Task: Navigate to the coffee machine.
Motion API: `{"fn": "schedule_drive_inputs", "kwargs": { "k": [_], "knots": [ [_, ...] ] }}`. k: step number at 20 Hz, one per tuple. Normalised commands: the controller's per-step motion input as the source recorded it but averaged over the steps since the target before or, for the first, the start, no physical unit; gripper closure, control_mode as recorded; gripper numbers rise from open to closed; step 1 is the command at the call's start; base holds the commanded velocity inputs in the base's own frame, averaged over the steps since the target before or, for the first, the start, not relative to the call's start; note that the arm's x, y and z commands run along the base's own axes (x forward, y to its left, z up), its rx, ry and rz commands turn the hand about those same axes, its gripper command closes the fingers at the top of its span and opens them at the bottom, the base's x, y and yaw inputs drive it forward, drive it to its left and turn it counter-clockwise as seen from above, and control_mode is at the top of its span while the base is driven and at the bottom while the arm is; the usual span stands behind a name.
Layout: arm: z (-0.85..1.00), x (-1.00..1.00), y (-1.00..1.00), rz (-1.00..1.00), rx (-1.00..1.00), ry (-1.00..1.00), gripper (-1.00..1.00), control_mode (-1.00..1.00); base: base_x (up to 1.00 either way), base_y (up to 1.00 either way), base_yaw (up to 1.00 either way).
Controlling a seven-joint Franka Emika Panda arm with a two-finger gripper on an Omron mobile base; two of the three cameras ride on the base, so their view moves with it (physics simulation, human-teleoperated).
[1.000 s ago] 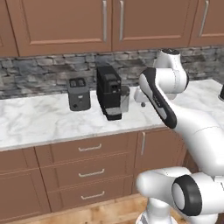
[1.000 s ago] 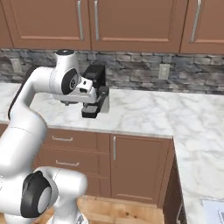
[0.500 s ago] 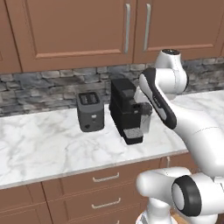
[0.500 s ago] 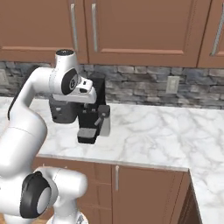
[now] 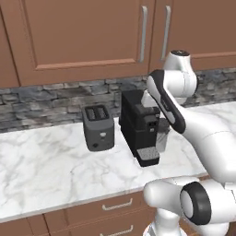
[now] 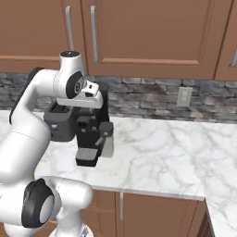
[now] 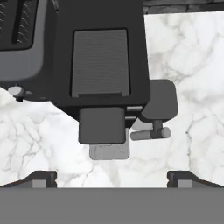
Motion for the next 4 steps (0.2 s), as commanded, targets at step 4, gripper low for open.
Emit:
{"fn": "schedule_drive_inputs", "kwargs": {
  "k": [4],
  "knots": [
    [0.0,0.0,0.0,0.0,0.0,0.0,-1.0,1.0,0.3,0.0,0.0]
  ]
}}
